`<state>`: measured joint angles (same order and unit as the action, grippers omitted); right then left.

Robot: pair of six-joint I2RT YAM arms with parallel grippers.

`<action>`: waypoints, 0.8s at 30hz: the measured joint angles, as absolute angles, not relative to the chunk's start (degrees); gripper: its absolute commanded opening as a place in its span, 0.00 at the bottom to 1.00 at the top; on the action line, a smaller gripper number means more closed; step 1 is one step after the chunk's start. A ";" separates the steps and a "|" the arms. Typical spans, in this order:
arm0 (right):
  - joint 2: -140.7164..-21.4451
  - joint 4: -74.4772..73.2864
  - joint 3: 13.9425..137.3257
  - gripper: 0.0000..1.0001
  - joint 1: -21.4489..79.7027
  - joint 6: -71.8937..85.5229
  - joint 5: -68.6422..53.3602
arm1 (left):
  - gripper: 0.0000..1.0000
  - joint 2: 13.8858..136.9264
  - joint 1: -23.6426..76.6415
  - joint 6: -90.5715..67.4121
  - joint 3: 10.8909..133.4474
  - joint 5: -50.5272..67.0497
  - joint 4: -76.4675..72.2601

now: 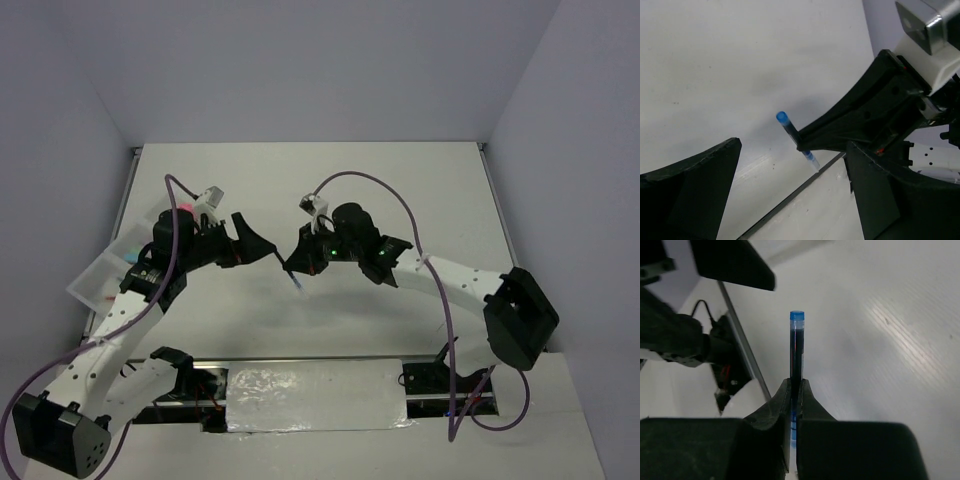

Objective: Sort the stationery into containers
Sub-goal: Place the pen in the storage box.

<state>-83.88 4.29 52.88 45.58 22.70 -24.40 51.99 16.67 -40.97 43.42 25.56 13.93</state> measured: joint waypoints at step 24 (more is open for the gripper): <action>-80.79 6.79 59.83 0.39 51.22 25.91 -25.65 | 0.00 49.36 16.47 -48.34 44.42 29.78 7.57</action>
<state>-80.79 6.79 59.83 51.22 25.91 -25.65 49.36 16.47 -48.34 44.42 29.78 7.57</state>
